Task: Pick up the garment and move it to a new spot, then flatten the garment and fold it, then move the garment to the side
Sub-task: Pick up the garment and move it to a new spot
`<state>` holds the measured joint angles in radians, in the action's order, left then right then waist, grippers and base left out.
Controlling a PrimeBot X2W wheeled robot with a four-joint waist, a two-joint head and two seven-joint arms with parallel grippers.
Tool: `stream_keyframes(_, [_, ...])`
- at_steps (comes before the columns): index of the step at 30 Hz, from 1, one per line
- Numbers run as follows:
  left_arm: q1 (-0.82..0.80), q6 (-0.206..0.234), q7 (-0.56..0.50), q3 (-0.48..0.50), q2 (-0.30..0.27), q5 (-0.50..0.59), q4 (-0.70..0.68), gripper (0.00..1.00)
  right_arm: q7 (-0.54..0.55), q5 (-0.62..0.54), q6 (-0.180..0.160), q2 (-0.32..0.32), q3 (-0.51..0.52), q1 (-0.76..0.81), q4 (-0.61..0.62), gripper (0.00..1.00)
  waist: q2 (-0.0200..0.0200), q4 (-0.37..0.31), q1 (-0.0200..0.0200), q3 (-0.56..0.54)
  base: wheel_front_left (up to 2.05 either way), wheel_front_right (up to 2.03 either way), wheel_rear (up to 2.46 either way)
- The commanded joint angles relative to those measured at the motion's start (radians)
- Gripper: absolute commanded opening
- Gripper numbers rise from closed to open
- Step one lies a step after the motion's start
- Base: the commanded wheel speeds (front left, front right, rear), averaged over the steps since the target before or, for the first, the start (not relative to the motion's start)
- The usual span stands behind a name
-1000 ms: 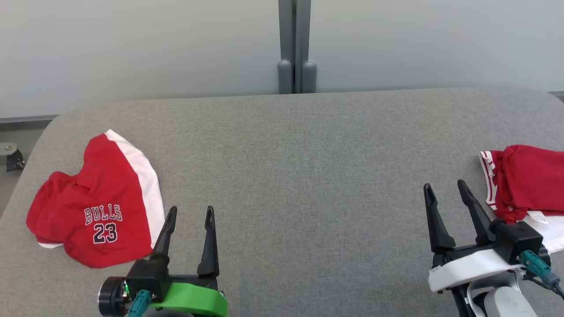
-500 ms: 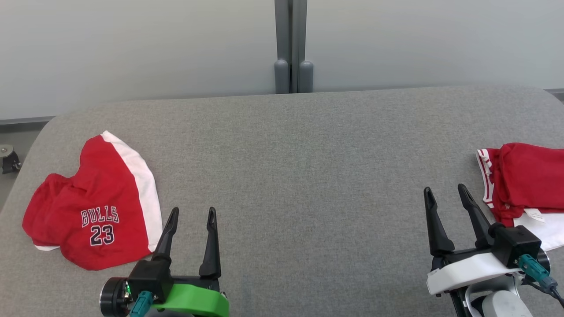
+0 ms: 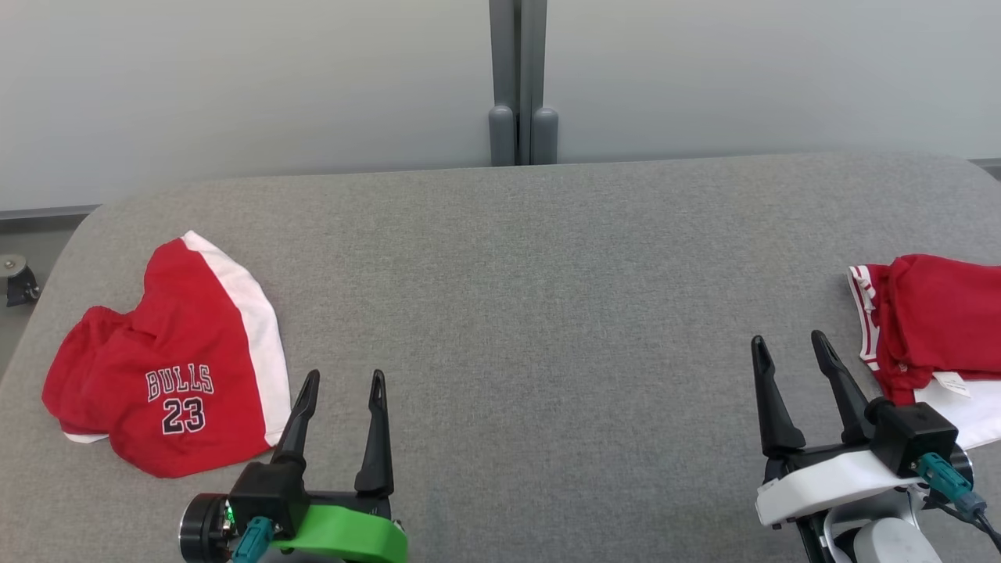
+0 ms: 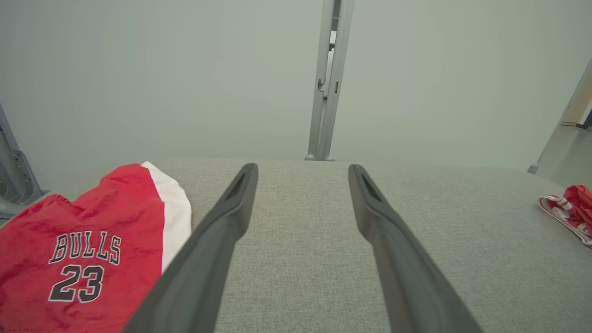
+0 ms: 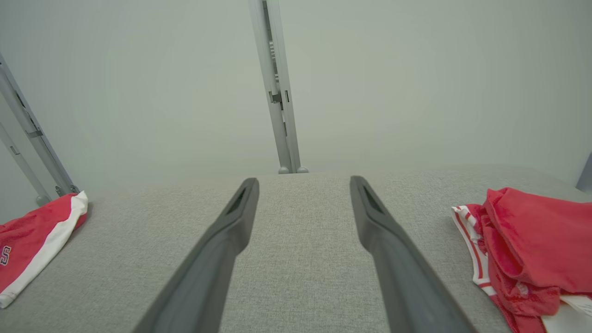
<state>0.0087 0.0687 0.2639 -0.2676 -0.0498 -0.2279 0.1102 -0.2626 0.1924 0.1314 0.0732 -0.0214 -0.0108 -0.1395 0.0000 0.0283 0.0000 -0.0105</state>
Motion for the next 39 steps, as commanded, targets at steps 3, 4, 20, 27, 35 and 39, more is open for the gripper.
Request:
stream_keyframes(3, [-0.006,0.000,0.000,0.008,-0.002,-0.007,0.004,1.00,-0.003,0.010,-0.002,0.001,-0.016,0.004,-0.009,1.00,0.0000,0.019,0.0000,0.005,0.00,0.00,0.00])
stream_keyframes(4, [-0.007,0.001,0.000,0.010,-0.002,-0.009,0.005,1.00,-0.003,0.013,-0.002,0.004,-0.020,0.002,-0.010,1.00,0.0000,0.025,0.0000,0.007,0.00,0.00,0.00])
stream_keyframes(20, [-0.028,0.002,0.000,0.052,-0.002,-0.006,0.003,1.00,-0.003,0.031,-0.002,0.028,-0.093,-0.018,-0.027,1.00,0.0000,0.218,0.0000,0.042,0.00,0.00,0.00])
stream_keyframes(27, [-0.036,0.003,0.000,0.087,-0.002,0.005,0.000,1.00,-0.003,0.039,-0.002,0.022,-0.120,-0.034,-0.035,1.00,0.0000,0.319,0.0000,0.047,0.00,0.00,0.00])
stream_keyframes(35, [-0.033,-0.005,0.000,0.103,-0.002,0.007,0.001,1.00,-0.003,0.049,-0.002,0.010,-0.155,-0.041,-0.053,1.00,0.0000,0.413,0.0000,0.037,0.00,0.00,0.00])
stream_keyframes(39, [-0.033,-0.002,0.000,0.116,-0.002,0.008,0.004,1.00,-0.003,0.046,-0.002,0.003,-0.171,-0.046,-0.059,1.00,0.0000,0.447,0.0000,0.033,0.00,0.00,0.00])
